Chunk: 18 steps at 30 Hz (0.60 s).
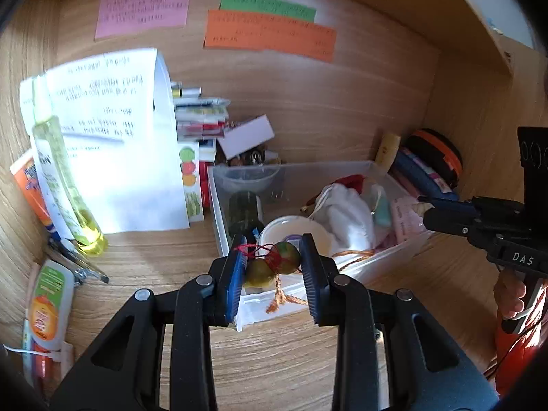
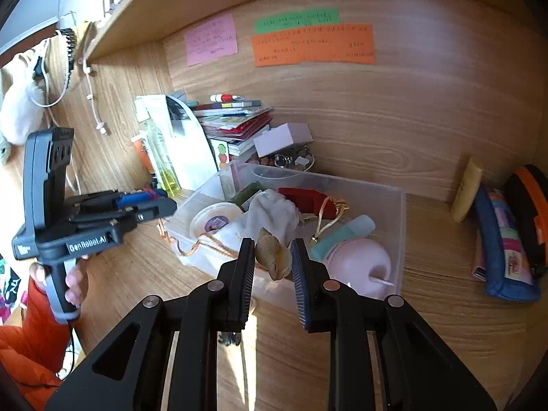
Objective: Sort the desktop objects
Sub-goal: 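Lower the gourd charm and tan ornament into the clear box and open both tools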
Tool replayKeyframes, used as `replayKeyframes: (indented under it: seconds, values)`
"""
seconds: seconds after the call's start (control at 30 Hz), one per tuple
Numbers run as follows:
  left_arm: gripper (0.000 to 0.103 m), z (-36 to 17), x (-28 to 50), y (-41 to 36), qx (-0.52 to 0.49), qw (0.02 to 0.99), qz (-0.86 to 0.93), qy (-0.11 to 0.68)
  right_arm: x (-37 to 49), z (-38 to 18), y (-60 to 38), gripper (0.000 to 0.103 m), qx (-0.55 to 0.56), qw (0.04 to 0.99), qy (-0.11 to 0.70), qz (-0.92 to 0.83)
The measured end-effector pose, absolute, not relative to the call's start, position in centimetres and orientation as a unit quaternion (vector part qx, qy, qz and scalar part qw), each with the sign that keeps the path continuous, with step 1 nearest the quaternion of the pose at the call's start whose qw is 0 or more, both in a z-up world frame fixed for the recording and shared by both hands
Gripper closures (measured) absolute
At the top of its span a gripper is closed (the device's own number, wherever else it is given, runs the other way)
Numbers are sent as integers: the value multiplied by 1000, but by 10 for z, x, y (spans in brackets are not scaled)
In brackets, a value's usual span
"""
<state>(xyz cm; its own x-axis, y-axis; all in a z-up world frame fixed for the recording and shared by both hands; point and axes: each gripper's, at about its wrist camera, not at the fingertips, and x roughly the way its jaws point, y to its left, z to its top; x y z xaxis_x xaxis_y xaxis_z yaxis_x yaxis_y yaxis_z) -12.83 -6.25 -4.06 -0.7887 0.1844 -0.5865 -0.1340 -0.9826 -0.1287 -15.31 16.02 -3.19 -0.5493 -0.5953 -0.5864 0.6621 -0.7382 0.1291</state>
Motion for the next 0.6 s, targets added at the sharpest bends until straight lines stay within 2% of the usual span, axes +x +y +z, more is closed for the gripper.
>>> replayKeyframes:
  seconds: [0.6]
  values:
    - [73, -59, -144, -60, -333, 91, 938, -33, -175, -66, 135, 83, 343, 334, 90, -873]
